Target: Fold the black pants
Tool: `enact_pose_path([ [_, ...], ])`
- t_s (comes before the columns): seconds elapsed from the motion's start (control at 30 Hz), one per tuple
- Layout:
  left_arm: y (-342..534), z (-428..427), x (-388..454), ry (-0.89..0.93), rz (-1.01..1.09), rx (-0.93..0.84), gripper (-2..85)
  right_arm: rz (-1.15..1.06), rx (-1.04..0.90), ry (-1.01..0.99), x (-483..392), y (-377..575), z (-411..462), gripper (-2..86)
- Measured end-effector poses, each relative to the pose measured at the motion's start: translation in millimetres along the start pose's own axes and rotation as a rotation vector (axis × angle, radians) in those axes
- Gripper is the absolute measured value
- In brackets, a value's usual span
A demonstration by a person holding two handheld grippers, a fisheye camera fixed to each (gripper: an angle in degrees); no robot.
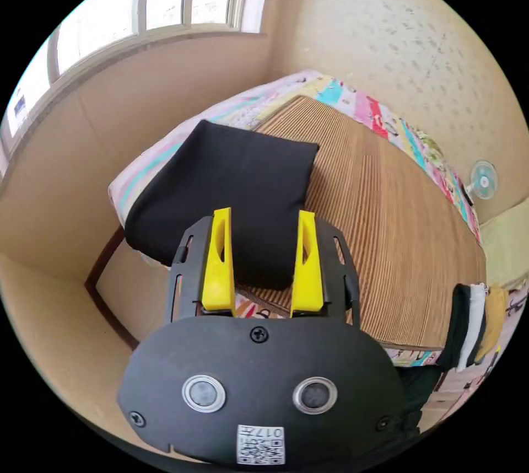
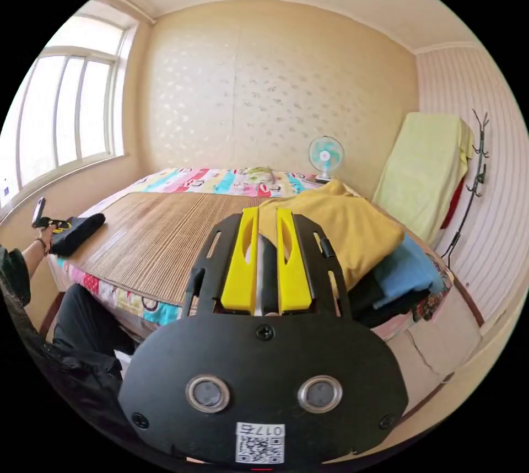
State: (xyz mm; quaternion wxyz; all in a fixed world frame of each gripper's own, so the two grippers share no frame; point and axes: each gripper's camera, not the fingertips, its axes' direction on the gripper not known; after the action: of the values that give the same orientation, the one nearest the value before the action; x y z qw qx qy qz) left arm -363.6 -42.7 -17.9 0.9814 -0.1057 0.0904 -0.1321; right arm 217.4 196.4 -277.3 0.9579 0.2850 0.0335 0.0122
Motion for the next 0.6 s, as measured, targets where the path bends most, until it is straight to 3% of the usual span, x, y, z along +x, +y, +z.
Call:
enact_pose_path([
  [0.13, 6.8, 9.9, 11.8, 0.013, -0.046, 0.123, 11.1, -0.035, -0.094, -0.27, -43.4, -7.5, 33.2, 7.0],
  [0.17, 9.9, 11.2, 3.3, 0.211, -0.133, 0.156, 6.8, -0.091, -0.151, -0.384, -62.1, -8.3, 44.2, 7.5],
  [0.2, 11.7, 25.5, -0.9, 0.547, -0.179, 0.131, 3.6, -0.152, -0.204, -0.44, -81.9, -8.5, 52.6, 7.8],
  [0.23, 12.2, 34.5, 5.1, 0.674, -0.171, 0.1, 2.0, -0.18, -0.219, -0.452, -91.6, -8.3, 55.2, 8.0],
  [0.27, 15.6, 43.6, 33.1, 0.751, -0.082, 0.05, 1.9, -0.232, -0.22, -0.469, -109.7, -7.7, 57.3, 8.3],
  [0.37, 55.3, 33.9, 153.9, 0.552, 0.359, 0.006, 1.2, -0.299, -0.189, -0.508, -144.6, -11.8, 60.2, 8.3],
  [0.4, 79.0, 29.3, 191.6, 0.632, 0.492, -0.013, 0.8, -0.294, -0.186, -0.521, -153.7, -14.5, 63.3, 8.3],
  [0.5, 139.6, 13.2, 245.1, 0.902, 0.677, -0.063, 1.7, -0.217, -0.192, -0.58, -160.7, -18.5, 71.4, 8.3],
  [0.6, 185.9, -14.2, 237.7, 0.954, 0.683, 0.008, 4.6, -0.142, -0.203, -0.599, -153.6, -15.7, 74.8, 8.7],
])
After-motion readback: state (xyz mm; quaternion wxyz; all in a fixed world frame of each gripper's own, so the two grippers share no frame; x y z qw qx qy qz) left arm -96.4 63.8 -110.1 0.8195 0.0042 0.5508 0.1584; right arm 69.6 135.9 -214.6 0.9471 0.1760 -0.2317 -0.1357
